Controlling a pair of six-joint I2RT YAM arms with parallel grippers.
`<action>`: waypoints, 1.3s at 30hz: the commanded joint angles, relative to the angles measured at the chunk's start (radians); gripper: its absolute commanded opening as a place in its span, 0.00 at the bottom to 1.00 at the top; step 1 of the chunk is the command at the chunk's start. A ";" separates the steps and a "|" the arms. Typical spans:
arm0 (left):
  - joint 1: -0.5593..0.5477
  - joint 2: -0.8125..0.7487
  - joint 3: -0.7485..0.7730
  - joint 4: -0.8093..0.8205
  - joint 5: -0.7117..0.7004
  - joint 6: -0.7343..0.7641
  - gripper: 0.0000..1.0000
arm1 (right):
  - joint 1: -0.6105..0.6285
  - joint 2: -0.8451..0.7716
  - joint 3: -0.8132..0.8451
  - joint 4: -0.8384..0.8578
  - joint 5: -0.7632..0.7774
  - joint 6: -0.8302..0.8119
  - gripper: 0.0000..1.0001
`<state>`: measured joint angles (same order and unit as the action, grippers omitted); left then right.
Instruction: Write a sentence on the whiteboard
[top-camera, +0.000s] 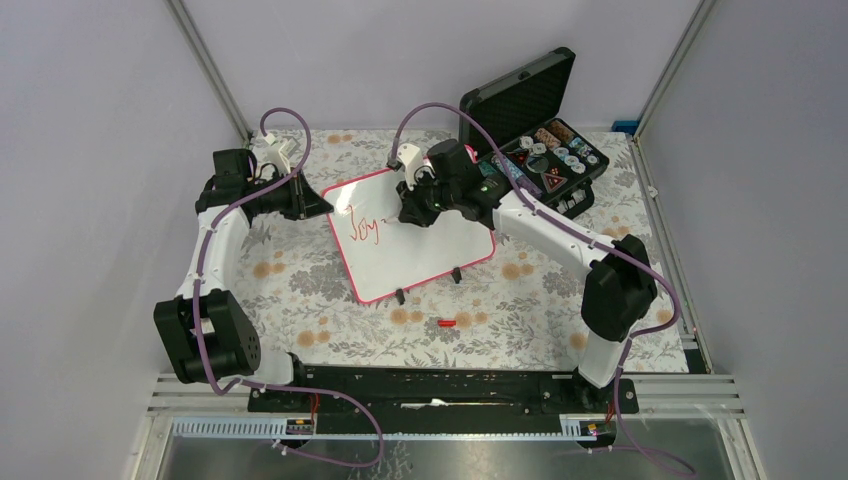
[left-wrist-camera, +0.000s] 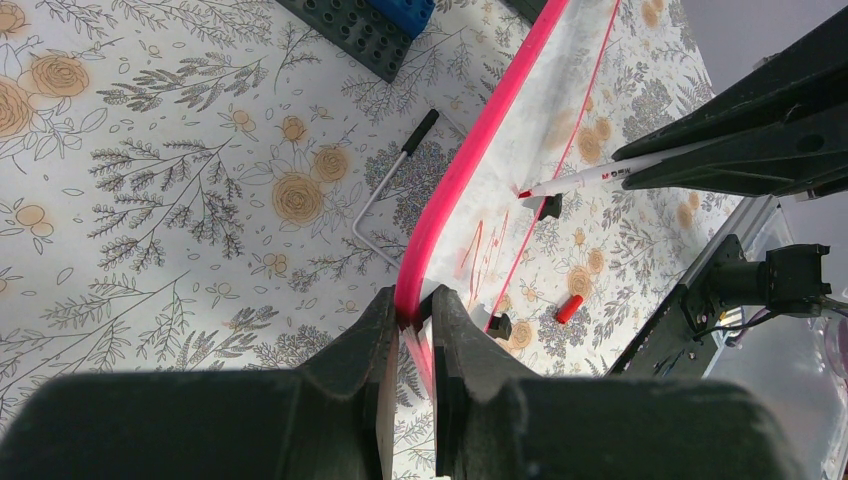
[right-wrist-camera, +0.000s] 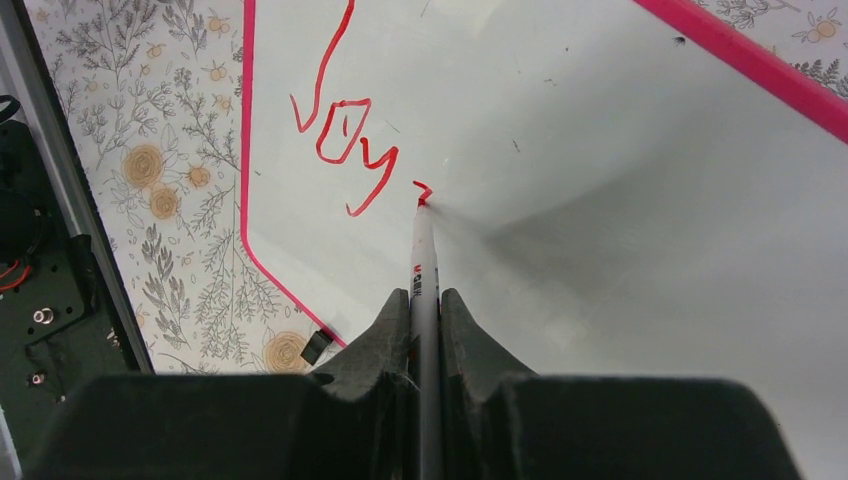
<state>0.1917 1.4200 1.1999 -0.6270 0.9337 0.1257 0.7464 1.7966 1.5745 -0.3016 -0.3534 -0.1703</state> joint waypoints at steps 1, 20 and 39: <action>-0.008 -0.024 -0.002 0.056 -0.036 0.045 0.00 | 0.006 -0.011 -0.013 0.019 -0.002 -0.018 0.00; -0.008 -0.028 -0.002 0.056 -0.036 0.043 0.00 | 0.019 -0.045 -0.053 -0.002 0.014 -0.040 0.00; -0.008 -0.032 -0.004 0.056 -0.033 0.041 0.00 | 0.016 -0.053 0.064 -0.015 0.000 -0.019 0.00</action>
<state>0.1917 1.4200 1.1999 -0.6270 0.9340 0.1257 0.7612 1.7699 1.5707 -0.3183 -0.3668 -0.1871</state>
